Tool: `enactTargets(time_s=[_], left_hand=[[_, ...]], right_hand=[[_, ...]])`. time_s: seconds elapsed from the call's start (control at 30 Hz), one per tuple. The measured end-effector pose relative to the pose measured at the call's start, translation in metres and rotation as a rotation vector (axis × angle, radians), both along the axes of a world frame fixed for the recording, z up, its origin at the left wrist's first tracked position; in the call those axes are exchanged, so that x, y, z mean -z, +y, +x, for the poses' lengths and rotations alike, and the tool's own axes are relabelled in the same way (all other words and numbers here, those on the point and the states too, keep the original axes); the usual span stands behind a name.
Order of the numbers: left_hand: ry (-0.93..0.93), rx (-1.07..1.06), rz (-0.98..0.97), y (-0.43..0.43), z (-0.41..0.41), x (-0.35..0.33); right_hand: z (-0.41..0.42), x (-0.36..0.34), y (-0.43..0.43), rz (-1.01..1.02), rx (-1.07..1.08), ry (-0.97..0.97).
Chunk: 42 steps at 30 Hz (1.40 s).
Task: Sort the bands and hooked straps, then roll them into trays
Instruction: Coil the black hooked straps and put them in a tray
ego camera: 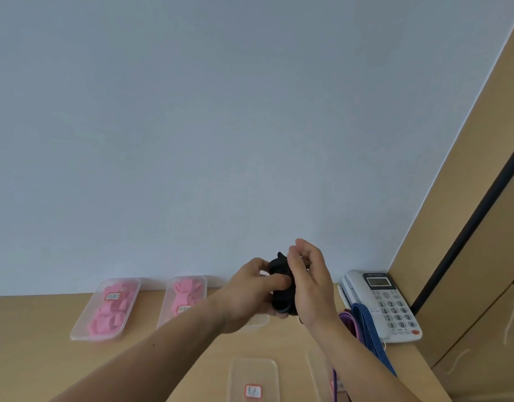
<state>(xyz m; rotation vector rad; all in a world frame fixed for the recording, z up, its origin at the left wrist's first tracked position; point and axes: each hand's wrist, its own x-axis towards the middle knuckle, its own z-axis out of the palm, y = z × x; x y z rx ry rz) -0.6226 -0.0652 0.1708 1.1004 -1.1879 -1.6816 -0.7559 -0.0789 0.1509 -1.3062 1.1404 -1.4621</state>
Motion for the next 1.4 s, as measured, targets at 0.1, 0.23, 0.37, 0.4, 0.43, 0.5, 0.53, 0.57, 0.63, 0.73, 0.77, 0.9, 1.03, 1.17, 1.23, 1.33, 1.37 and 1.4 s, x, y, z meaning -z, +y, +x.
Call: enactTargets(time_s=[0.1,0.23,0.37,0.4,0.43,0.5,0.53,0.57,0.63,0.73,0.77,0.9,1.03,1.17,1.23,1.33,1.37,1.4], left_hand=[[0.095,0.071,0.033,0.001,0.004,0.003],[0.078,0.084,0.016,0.0,0.013,0.013],[0.146,0.131,0.02,0.001,0.027,0.025],[0.2,0.151,0.023,0.002,0.03,0.028],[0.252,0.154,0.026,0.003,0.032,0.03],[0.332,0.078,0.042,0.002,0.04,0.035],[0.363,0.004,0.065,0.001,0.046,0.038],[0.387,-0.08,0.091,-0.001,0.052,0.041],[0.398,-0.207,0.128,-0.006,0.062,0.047],[0.408,-0.285,0.169,-0.007,0.071,0.055],[0.435,-0.313,0.187,-0.007,0.074,0.058],[0.484,-0.374,0.226,-0.009,0.088,0.07],[0.53,-0.36,0.246,-0.01,0.093,0.081],[0.558,-0.325,0.281,-0.014,0.091,0.096],[0.483,-0.281,0.301,-0.017,0.092,0.103],[0.165,-0.207,0.287,-0.024,0.103,0.112],[0.033,-0.182,0.258,-0.029,0.108,0.115],[-0.087,-0.169,0.221,-0.033,0.112,0.118]], right_hand=[[0.006,0.003,0.003,-0.04,-0.037,-0.019],[0.011,0.009,0.004,-0.023,-0.157,0.083],[0.017,0.012,0.002,0.002,-0.288,0.229],[0.019,0.012,0.001,0.003,-0.31,0.277],[0.021,0.013,0.0,-0.001,-0.321,0.33],[0.027,0.02,-0.002,-0.001,-0.304,0.435],[0.031,0.023,-0.002,0.006,-0.285,0.479],[0.036,0.026,-0.001,0.018,-0.271,0.509],[0.048,0.03,0.002,0.039,-0.285,0.517],[0.068,0.037,0.007,0.021,-0.256,0.619],[0.074,0.038,0.009,-0.001,-0.21,0.71],[0.09,0.04,0.011,-0.119,-0.022,1.049],[0.102,0.043,0.007,0.001,0.039,1.044],[0.108,0.054,0.004,0.058,0.068,1.01],[0.105,0.062,0.002,0.1,0.062,0.985],[0.085,0.075,-0.009,0.164,-0.026,0.954],[0.075,0.078,-0.015,0.185,-0.071,0.953],[0.066,0.082,-0.022,0.201,-0.115,0.957]])
